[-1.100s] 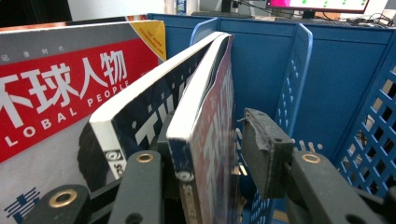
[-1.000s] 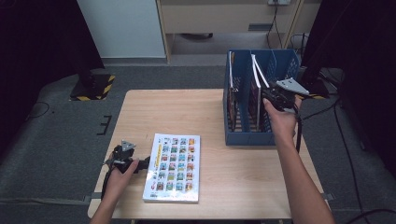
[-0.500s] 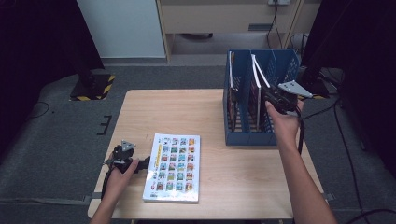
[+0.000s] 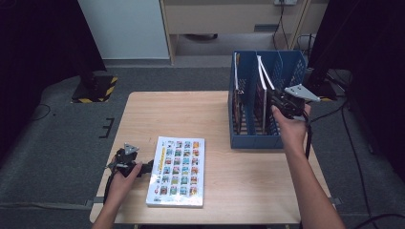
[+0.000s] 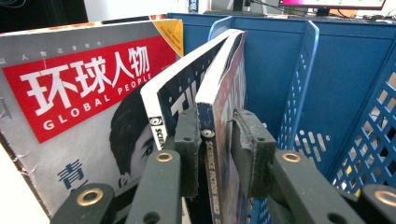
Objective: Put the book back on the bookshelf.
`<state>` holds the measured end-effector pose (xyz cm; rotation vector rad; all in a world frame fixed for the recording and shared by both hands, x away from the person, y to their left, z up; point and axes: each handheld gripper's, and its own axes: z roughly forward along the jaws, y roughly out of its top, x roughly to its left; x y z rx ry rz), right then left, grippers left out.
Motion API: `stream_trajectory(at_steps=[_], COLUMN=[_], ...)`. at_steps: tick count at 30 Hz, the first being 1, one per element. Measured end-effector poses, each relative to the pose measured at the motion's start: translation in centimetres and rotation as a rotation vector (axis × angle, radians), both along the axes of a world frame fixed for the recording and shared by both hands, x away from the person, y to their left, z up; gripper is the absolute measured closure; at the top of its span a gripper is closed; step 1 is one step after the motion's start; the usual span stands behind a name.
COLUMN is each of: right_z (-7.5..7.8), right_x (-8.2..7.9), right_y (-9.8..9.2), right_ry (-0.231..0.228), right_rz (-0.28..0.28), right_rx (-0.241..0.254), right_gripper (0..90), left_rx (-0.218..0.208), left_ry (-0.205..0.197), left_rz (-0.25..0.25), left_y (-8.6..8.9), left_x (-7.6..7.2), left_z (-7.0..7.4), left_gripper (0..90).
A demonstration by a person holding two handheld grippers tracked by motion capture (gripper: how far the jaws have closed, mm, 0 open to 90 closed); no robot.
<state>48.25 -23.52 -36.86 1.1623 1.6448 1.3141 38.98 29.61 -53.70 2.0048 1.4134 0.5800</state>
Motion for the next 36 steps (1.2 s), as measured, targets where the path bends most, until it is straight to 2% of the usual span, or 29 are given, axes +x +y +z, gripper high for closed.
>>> stream_trajectory(at_steps=[3, 8, 17, 19, 24, 31, 36], right_z=[0.1, 0.3, -0.1, -0.2, -0.4, -0.5, -1.1], right_x=[-0.4, -1.2, -2.3, -2.4, -2.7, -3.1, -4.2], right_y=[-0.2, -0.5, -0.6, -0.6, -0.5, -0.3, 0.3], right_ry=[0.006, 0.002, 0.002, 0.006, 0.009, 0.006, 0.009], right_rz=[0.0, 0.006, 0.026, 0.038, 0.05, 0.05, 0.061], right_rx=[0.023, 0.027, 0.017, 0.023, 0.017, 0.017, 0.01], right_gripper=[71.0, 70.4, 69.5, 72.7, 72.9, 66.0, 57.7], left_rx=[0.0, 0.0, 0.0, 0.0, 0.0, 0.001, 0.0], left_ry=[0.0, 0.0, 0.0, 0.0, 0.0, 0.0, 0.0], left_rz=[0.0, 0.001, 0.002, 0.001, 0.001, 0.002, 0.004], left_y=[0.0, 0.0, 0.0, 0.0, 0.0, 0.0, 0.0], left_x=[0.0, 0.0, 0.0, 0.0, 0.0, 0.0, 0.0], left_z=[0.0, 0.0, 0.0, 0.0, 0.0, 0.0, 0.0], left_gripper=[0.0, 0.0, 0.0, 0.0, 0.0, 0.0, 0.0])
